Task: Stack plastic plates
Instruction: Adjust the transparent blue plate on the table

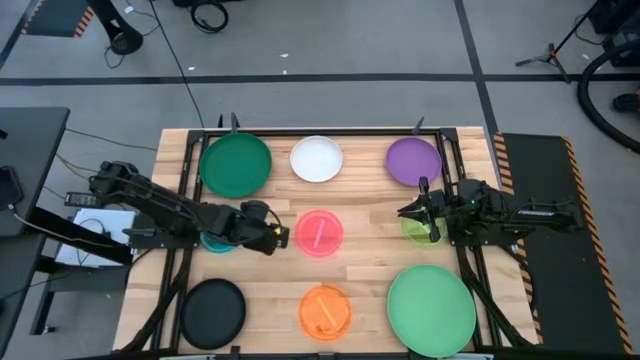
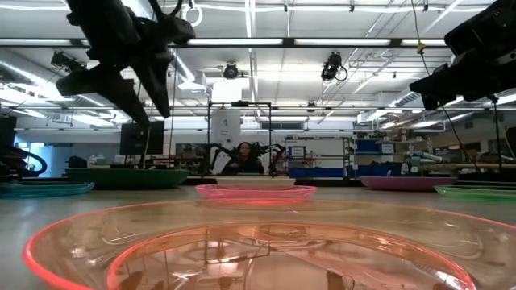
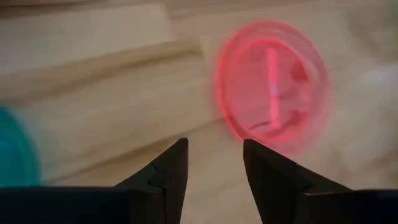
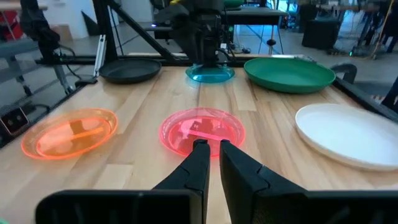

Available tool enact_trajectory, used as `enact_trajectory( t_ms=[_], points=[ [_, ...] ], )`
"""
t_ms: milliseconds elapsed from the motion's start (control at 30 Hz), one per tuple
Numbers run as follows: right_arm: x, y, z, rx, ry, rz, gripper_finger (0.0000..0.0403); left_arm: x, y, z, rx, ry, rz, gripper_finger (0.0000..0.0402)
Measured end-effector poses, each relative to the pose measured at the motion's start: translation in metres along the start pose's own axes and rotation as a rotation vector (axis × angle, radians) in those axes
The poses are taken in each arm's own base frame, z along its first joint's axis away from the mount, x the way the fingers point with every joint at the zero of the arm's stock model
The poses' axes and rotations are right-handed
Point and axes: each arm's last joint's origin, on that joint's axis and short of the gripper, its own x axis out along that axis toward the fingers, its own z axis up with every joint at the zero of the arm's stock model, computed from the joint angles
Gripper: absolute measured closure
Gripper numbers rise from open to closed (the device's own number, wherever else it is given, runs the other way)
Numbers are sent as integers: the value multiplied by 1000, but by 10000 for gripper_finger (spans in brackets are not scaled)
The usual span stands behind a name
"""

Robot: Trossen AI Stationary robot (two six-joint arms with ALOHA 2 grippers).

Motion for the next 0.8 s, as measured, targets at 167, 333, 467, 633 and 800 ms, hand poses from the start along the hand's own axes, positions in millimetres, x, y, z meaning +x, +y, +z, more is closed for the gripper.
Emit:
enact_trajectory(
  t_ms=[167, 333, 467, 633, 800],
  points=[
    [0, 0, 0, -22, 0, 0, 355, 24, -7, 3, -168, -10, -26, 235],
    [0, 0, 0, 1, 0, 0, 355, 53, -2, 6, -296, 67, 67, 196],
    [0, 0, 0, 1, 0, 1, 355, 55, 4, 13, -354, 182, 137, 177],
    [0, 0, 0, 0, 0, 0, 355, 43, 19, 20, -346, 254, 278, 186],
    [0, 0, 0, 0, -1, 0, 355, 37, 40, 23, -234, 403, 491, 209]
  ],
)
